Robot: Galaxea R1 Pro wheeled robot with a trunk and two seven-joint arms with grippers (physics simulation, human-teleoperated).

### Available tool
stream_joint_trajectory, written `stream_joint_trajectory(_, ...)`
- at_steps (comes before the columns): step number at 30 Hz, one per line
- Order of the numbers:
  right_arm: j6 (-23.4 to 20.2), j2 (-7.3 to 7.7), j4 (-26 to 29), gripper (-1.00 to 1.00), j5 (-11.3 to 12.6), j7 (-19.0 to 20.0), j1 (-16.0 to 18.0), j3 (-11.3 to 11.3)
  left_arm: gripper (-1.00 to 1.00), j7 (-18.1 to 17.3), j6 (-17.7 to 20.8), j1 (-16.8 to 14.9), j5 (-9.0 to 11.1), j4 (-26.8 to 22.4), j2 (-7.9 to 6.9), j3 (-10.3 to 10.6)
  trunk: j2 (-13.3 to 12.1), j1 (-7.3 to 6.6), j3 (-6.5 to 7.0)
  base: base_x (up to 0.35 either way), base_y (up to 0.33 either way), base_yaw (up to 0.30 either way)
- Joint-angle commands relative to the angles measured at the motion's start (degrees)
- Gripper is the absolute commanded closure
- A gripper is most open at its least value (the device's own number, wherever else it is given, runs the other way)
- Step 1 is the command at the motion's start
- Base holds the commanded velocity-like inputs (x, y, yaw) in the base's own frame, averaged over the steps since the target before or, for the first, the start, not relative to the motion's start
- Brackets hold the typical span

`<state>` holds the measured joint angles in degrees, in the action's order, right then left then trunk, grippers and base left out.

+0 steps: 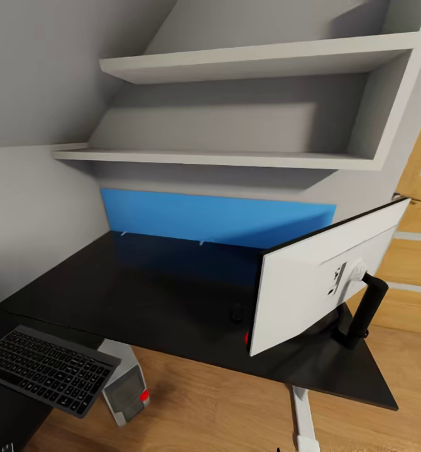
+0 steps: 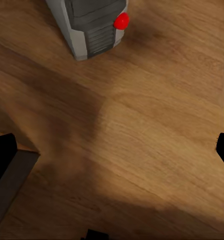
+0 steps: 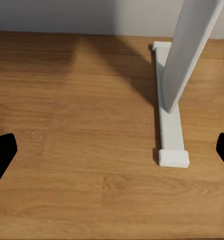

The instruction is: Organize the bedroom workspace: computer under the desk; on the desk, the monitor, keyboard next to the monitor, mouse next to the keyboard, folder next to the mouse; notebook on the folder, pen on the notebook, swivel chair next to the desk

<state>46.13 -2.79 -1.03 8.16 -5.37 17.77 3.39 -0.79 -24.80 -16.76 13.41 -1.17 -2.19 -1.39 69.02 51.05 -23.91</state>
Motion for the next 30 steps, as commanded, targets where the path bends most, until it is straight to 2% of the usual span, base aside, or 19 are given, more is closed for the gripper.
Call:
stream_joint_trajectory(1,0.19,-0.03,-0.11,-1.0,0.36,-0.17,0.07,0.39,-1.0,-0.08,-0.17,-0.03,0.09,0.03,-0.01,-0.1,0.04,0.0,-0.06,0.001,0.001,-0.246)
stream_joint_trajectory(20,0.19,0.02,-0.11,-1.0,0.36,-0.17,0.07,0.39,-1.0,-0.08,-0.16,-0.03,0.07,0.03,0.06,-0.1,0.04,0.0,-0.07,0.0,0.0,-0.242)
stream_joint_trajectory(30,0.19,-0.01,-0.11,-1.0,0.36,-0.17,0.07,0.39,-1.0,-0.08,-0.16,-0.03,0.09,0.03,0.08,-0.1,0.04,0.0,-0.18,0.0,0.0,-0.084)
